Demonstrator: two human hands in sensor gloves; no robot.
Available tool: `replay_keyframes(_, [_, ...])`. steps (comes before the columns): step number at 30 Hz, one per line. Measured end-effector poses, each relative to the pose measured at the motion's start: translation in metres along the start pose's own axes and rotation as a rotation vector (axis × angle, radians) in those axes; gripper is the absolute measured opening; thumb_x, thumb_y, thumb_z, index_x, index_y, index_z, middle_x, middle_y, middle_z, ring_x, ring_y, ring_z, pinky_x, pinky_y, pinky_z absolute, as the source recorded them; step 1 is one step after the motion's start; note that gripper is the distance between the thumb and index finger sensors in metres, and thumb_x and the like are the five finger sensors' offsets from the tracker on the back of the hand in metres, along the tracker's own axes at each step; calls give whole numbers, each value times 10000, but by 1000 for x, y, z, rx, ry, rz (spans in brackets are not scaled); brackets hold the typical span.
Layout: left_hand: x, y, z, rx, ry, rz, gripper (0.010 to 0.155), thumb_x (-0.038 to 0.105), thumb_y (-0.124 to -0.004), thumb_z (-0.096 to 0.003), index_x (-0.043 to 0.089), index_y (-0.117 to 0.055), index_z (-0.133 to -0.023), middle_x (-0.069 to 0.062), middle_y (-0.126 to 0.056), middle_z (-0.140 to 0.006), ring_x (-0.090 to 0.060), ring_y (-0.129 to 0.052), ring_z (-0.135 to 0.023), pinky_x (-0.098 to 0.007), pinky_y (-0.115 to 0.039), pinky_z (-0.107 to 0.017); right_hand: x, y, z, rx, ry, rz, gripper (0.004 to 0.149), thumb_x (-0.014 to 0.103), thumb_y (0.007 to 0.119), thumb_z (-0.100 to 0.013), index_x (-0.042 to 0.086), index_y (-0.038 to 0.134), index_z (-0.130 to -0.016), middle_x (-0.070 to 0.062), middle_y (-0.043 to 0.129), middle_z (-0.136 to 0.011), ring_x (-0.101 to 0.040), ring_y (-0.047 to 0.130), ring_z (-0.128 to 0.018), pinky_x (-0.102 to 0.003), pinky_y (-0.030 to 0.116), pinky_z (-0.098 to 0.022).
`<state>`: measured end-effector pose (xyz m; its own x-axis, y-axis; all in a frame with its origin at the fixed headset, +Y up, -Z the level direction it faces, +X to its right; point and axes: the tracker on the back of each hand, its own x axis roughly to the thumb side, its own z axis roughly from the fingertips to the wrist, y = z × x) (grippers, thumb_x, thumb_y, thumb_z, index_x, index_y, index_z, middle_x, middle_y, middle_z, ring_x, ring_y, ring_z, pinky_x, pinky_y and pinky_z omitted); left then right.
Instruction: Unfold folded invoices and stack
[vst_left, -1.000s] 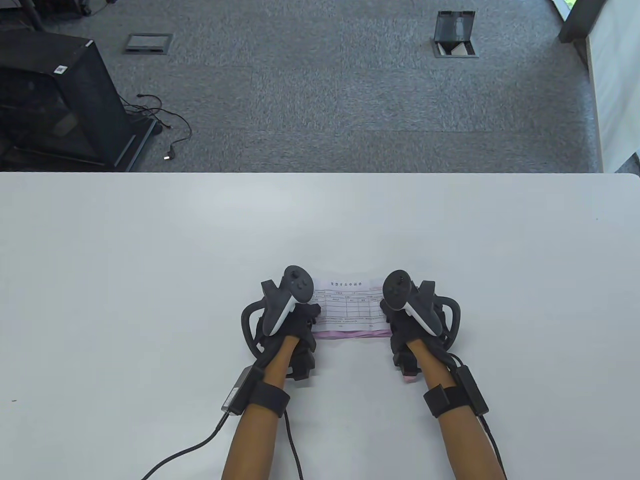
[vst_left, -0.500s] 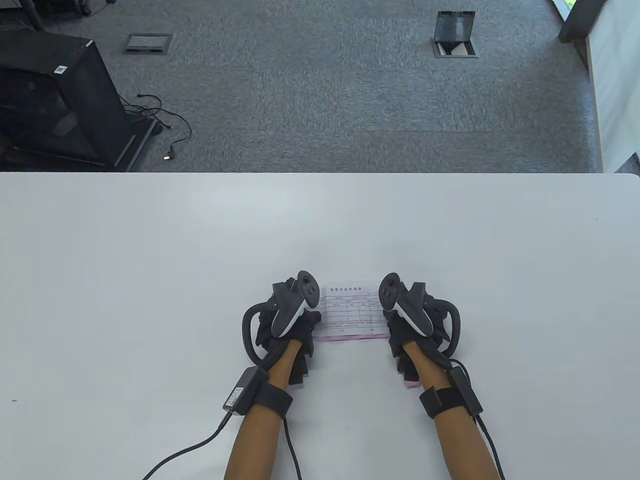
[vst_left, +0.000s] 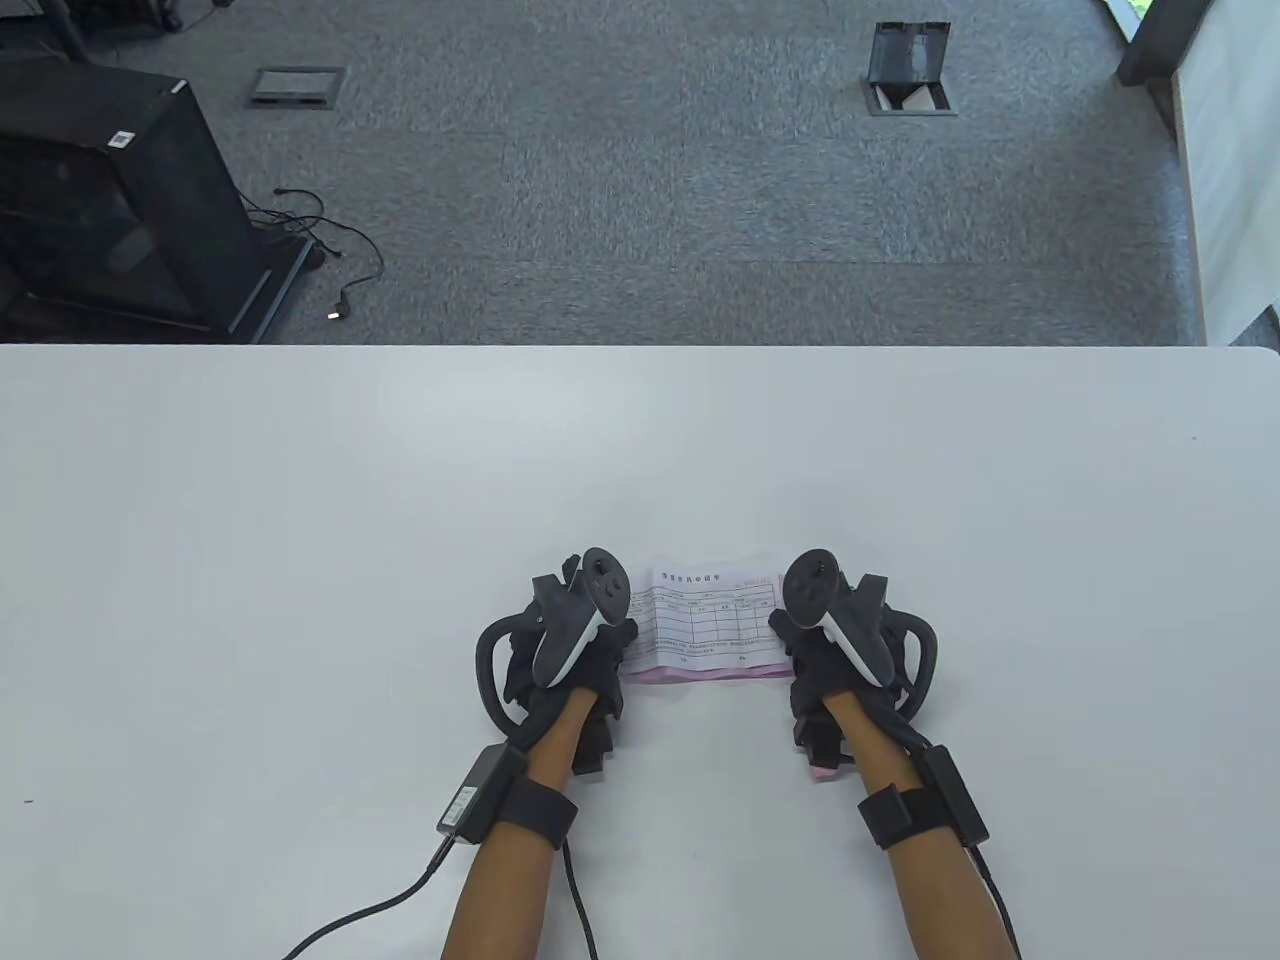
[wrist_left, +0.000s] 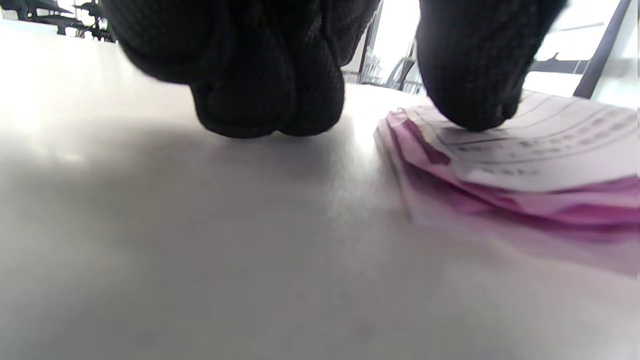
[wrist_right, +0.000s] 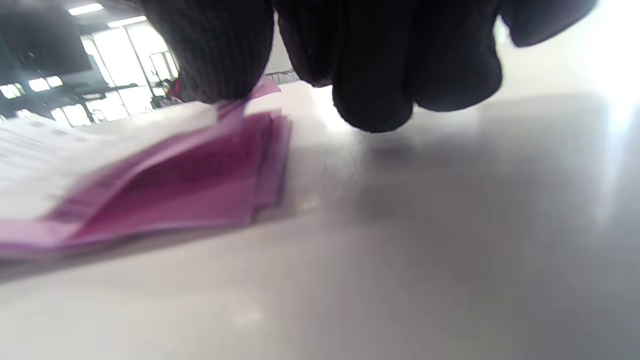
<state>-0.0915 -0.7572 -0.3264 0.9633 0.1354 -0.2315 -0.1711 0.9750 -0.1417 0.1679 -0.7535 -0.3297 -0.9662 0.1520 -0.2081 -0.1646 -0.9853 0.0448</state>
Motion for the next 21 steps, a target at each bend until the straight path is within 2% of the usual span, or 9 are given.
replay_keyframes(3, [-5,10,16,103,-61,11,826,532,-865,-414,188,-538,-1090,-135,-886,-887,-338,-904,-720,-424,-804,-521,-8,-15,19,-112,-93,-17,560,498,718,-452,233,664,-943,-82,874,-816,-374,829,-769,-651,560,-647])
replay_keyframes(6, [-15,14,42,240,-188,49,773,524,-837,-440,200,-557,-1084,-164,-835,-946,-374,-858,-781,-467,-774,-565,-22,-25,42,-238,-202,10,572,506,685,-462,261,623,-975,-108,801,-926,-410,752,-870,-683,521,-661])
replay_keyframes(8, [-25,14,58,277,-227,38,767,538,-820,-447,212,-551,-1087,-167,-803,-985,-390,-825,-826,-492,-751,-599,-31,-27,53,-300,-248,24,586,525,655,-462,275,603,-989,-113,757,-975,-424,701,-920,-700,497,-670])
replay_keyframes(10, [-38,13,73,283,-256,30,763,556,-801,-451,227,-548,-1091,-177,-768,-1024,-413,-787,-870,-528,-719,-632,-44,-28,68,-354,-298,56,608,553,622,-462,300,568,-1012,-123,694,-1033,-445,628,-975,-724,466,-672])
replay_keyframes(15, [-58,14,93,250,-281,36,766,592,-756,-461,261,-524,-1111,-194,-635,-1137,-489,-618,-1000,-656,-570,-707,-56,-34,85,-394,-368,91,647,581,580,-459,344,488,-1054,-124,551,-1130,-479,454,-1057,-762,385,-680])
replay_keyframes(19, [-62,8,90,242,-277,26,774,606,-730,-459,288,-489,-1122,-186,-524,-1199,-515,-486,-1062,-710,-470,-735,-59,-23,87,-415,-383,83,665,596,544,-456,356,448,-1069,-127,490,-1158,-489,382,-1077,-770,364,-679])
replay_keyframes(21, [-65,5,87,211,-267,35,778,614,-719,-458,301,-473,-1127,-179,-466,-1219,-519,-434,-1080,-724,-434,-742,-59,-16,84,-353,-398,138,670,601,541,-453,363,442,-1071,-126,475,-1165,-491,362,-1081,-775,353,-676])
